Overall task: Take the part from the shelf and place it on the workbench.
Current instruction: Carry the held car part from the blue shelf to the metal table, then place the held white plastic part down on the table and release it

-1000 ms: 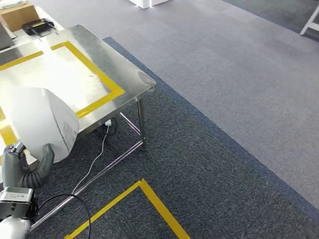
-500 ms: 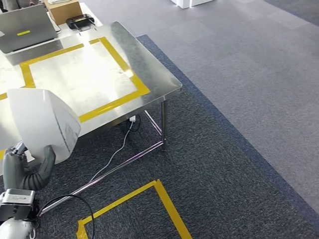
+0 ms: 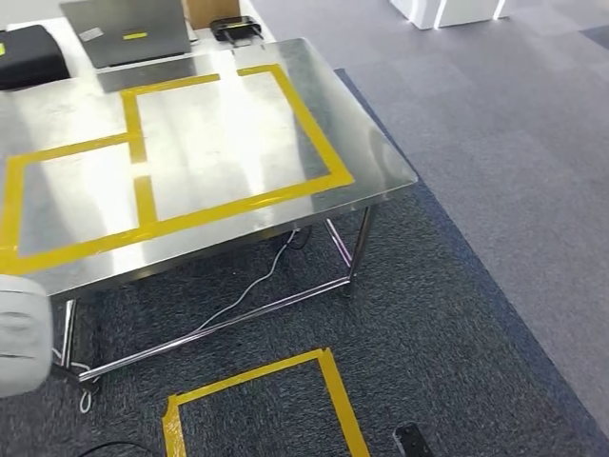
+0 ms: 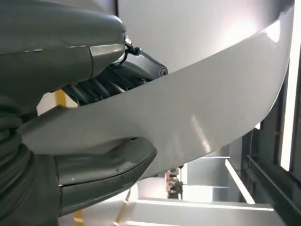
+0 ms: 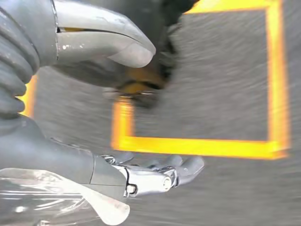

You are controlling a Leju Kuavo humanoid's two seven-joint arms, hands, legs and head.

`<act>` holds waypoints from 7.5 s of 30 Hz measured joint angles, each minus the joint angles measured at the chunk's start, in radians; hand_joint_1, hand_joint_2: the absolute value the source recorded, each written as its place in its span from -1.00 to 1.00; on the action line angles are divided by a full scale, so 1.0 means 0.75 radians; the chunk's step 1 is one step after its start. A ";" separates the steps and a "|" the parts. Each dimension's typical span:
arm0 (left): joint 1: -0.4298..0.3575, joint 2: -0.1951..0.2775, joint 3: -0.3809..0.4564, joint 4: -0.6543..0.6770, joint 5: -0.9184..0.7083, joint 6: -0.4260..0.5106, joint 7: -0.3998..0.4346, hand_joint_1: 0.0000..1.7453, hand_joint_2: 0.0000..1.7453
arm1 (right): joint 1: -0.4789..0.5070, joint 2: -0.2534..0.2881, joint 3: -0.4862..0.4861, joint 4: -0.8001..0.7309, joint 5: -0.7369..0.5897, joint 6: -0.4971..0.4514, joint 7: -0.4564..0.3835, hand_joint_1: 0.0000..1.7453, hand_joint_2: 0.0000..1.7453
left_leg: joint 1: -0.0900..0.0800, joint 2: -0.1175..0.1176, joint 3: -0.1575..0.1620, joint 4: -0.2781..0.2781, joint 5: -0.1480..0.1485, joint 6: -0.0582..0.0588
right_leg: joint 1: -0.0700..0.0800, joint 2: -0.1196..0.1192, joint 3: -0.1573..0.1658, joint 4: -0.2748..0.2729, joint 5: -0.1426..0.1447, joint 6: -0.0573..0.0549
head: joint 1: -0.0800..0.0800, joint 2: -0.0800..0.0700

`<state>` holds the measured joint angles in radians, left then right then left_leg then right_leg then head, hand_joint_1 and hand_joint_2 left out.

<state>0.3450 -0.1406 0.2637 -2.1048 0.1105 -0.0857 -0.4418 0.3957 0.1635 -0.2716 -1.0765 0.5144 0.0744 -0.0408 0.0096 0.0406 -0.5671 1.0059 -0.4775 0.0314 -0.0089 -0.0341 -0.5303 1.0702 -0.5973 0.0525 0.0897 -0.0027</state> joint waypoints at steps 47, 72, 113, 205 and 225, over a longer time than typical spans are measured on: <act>-0.095 0.197 -0.116 0.055 -0.393 0.282 0.277 1.00 1.00 | -0.248 -0.165 0.317 0.446 -0.345 0.028 -0.003 -1.00 1.00 | -0.009 -0.065 0.041 -0.011 -0.019 -0.038 | -0.002 0.024 0.032 -0.129 0.108 -0.032 | -0.007 0.000; -0.103 0.247 -0.198 0.105 -0.397 0.314 0.287 1.00 1.00 | -0.251 -0.216 0.447 0.462 -0.409 0.004 -0.013 -1.00 1.00 | -0.008 -0.065 0.040 -0.011 -0.018 -0.037 | -0.001 0.024 0.034 -0.127 0.107 -0.032 | -0.007 0.000; -0.125 0.247 -0.236 0.134 -0.373 0.351 0.243 1.00 1.00 | -0.269 -0.275 0.630 0.475 -0.518 -0.058 -0.004 -1.00 1.00 | -0.007 -0.065 0.023 0.008 -0.031 0.015 | -0.010 0.046 -0.129 0.255 -0.075 0.009 | 0.002 0.000; -0.944 0.379 -0.702 0.969 -1.375 0.163 0.701 -1.00 -1.00 | -0.460 -0.347 0.972 0.607 -0.743 -0.122 0.043 -1.00 -1.00 | -0.017 -0.068 0.155 -0.021 -0.131 -0.032 | 0.010 0.061 -0.123 -0.048 0.187 -0.052 | -0.025 0.000; -0.437 0.241 -0.656 0.336 -0.755 0.619 0.260 -1.00 -1.00 | -0.378 -0.347 0.971 0.665 -0.792 -0.196 -0.053 -1.00 -1.00 | -0.025 -0.067 0.155 -0.016 -0.138 -0.021 | 0.000 0.061 -0.121 -0.052 0.187 -0.042 | -0.025 0.000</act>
<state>0.0170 0.0405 -0.2286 -1.8526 -0.4561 0.3789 -0.2469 0.1120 -0.0969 0.4563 -0.5776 -0.0796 -0.0725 -0.0809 -0.0094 -0.0098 -0.4510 0.9939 -0.5809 0.0160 -0.0087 0.0119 -0.6212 1.0310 -0.4569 0.0208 0.0710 -0.0031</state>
